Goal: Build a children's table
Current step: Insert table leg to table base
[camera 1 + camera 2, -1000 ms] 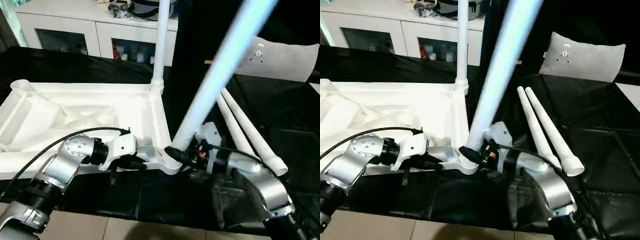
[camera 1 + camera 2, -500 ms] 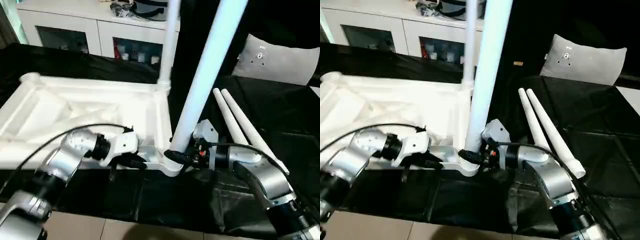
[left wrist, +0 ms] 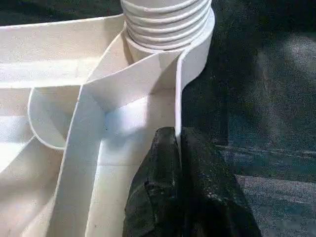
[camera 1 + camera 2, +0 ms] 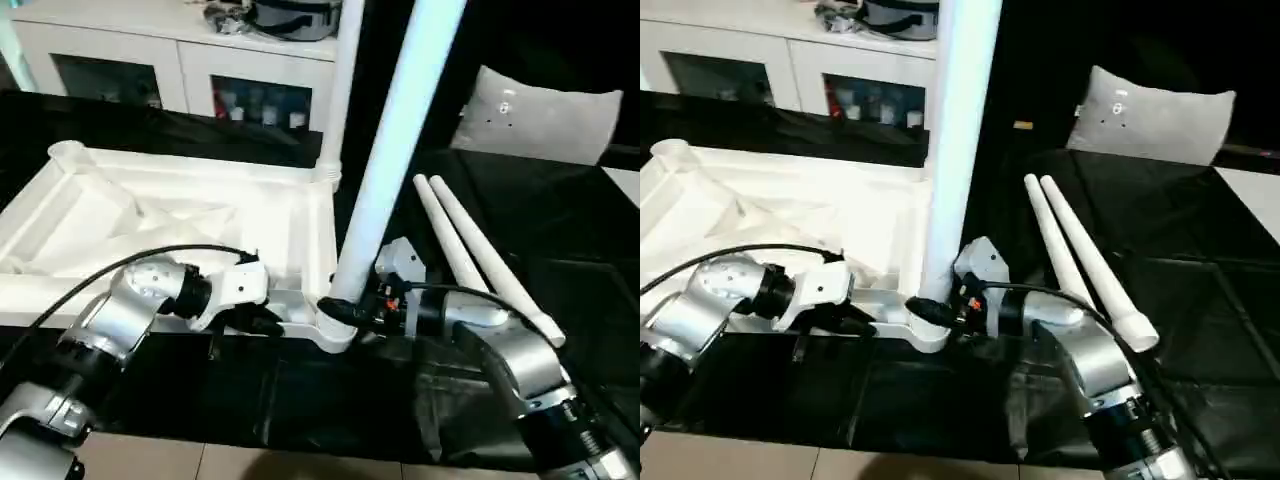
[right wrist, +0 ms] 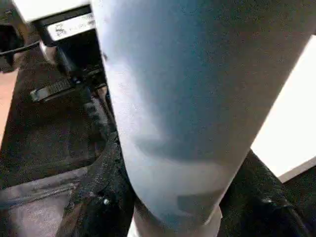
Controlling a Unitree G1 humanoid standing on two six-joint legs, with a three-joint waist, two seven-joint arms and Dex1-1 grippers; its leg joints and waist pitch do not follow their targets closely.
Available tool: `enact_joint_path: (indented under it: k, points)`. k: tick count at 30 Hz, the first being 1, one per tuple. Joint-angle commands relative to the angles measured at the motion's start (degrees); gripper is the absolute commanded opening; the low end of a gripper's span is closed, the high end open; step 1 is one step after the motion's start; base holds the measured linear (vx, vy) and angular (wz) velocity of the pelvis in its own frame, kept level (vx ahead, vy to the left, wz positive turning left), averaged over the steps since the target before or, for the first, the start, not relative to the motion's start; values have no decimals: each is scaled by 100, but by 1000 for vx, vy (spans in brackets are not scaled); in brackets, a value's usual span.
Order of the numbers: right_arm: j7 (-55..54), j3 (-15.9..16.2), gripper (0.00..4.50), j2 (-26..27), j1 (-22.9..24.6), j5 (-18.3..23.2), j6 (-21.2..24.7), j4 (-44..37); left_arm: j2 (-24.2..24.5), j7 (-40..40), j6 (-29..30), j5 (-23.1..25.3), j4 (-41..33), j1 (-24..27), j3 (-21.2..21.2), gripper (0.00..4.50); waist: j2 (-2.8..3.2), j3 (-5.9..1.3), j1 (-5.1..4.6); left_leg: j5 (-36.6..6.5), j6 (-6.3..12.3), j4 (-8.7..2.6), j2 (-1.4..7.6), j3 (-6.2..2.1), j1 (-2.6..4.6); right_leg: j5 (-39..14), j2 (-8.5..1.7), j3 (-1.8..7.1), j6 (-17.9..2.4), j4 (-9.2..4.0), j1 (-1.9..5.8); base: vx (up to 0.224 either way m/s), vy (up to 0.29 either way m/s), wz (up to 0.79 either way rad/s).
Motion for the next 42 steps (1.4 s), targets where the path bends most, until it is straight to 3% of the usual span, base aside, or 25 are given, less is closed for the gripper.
enact_joint_path:
  k: [1, 2, 3, 5, 6, 7, 8, 13, 20, 31, 32, 37, 42]
  points:
    - [-386, 233, 190, 73, 356, -348, 393, 629, 5, 685, 737, -97, -665, 243, 453, 0, 123, -118, 1, -1708, -5, -536, 1, 124, -199, -2420, -261, 243, -799, -491, 261, 0, 0, 0]
    - [-386, 233, 190, 73, 356, -348, 393, 629, 5, 685, 737, -97, -665, 243, 453, 0, 130, -105, -53, -1765, 2, -532, -13, 125, -194, -2476, -232, 234, -792, -508, 237, 0, 0, 0]
    - [-595, 142, 190, 172, 333, -373, 379, 651, -53, 882, 1247, -189, -1221, 538, 591, 0, 116, -114, -62, -1796, 14, -524, -21, 133, -175, -2520, -225, 233, -777, -517, 225, 0, 0, 0]
    - [-879, 27, 190, 324, 238, -438, 311, 759, -221, 1165, 1908, -249, -2003, 902, 693, 0, 123, -138, -128, -1644, -19, -530, 4, 113, -234, -2263, -243, 241, -861, -454, 272, 0, 0, 0]
    - [-1001, -40, 190, 401, 176, -441, 278, 835, -305, 1249, 2099, -224, -2217, 957, 674, 0, 125, -128, -168, -1604, 7, -519, 0, 127, -221, -2146, -223, 246, -935, -463, 240, 0, 0, 0]
    - [-1113, -101, 190, 472, 120, -444, 248, 905, -382, 1326, 2275, -202, -2414, 1008, 657, 0, 85, -141, -203, -1571, 10, -516, 4, 148, -224, -2093, -219, 253, -975, -459, 247, 0, 0, 0]
    - [-1170, -132, 190, 504, 86, -445, 231, 946, -423, 1358, 2350, -188, -2489, 1014, 638, 0, 112, -148, -201, -1515, 50, -500, -34, 143, -226, -2109, -202, 242, -970, -472, 248, 0, 0, 0]
    - [-1684, -402, 189, 822, -289, -436, 14, 1393, -994, 1875, 3239, 83, -3065, 806, 376, 0, 87, -155, -185, -1353, 69, -476, -33, 169, -218, -1987, -194, 245, -970, -477, 228, 0, 0, 0]
    - [-1577, -336, 189, 874, -219, -469, 86, 1367, -966, 2217, 3486, 255, -3090, 729, 279, 0, 94, -176, -132, -1217, 101, -471, -43, 176, -227, -1598, -184, 246, -1011, -450, 261, 0, 0, 0]
    - [-1580, -365, 189, 970, -339, -473, -131, 1635, -785, 2558, 3991, 705, -2915, 552, 58, 0, 127, -160, -139, -1519, 86, -470, -56, 163, -208, -2123, -190, 231, -891, -499, 228, 0, 0, 0]
    - [-1584, -443, 224, 1014, -371, -418, -152, 1692, -748, 2571, 3959, 716, -2870, 515, 42, 0, 119, -159, -144, -1546, 93, -471, -61, 156, -216, -2187, -188, 228, -866, -501, 229, 0, 0, 0]
    - [-1583, -497, 272, 1026, -424, -444, -295, 1783, -668, 2532, 3803, 725, -2773, 482, 20, 0, 117, -170, -146, -1453, 98, -466, -56, 159, -221, -2098, -192, 231, -896, -499, 229, 0, 0, 0]
    - [-1239, -522, 316, 935, -341, -438, -792, 1743, -433, 2273, 3253, 652, -2379, 459, -102, 0, 115, -208, -122, -1127, 151, -445, -55, 178, -221, -1491, -185, 236, -1076, -434, 268, 0, 0, 0]
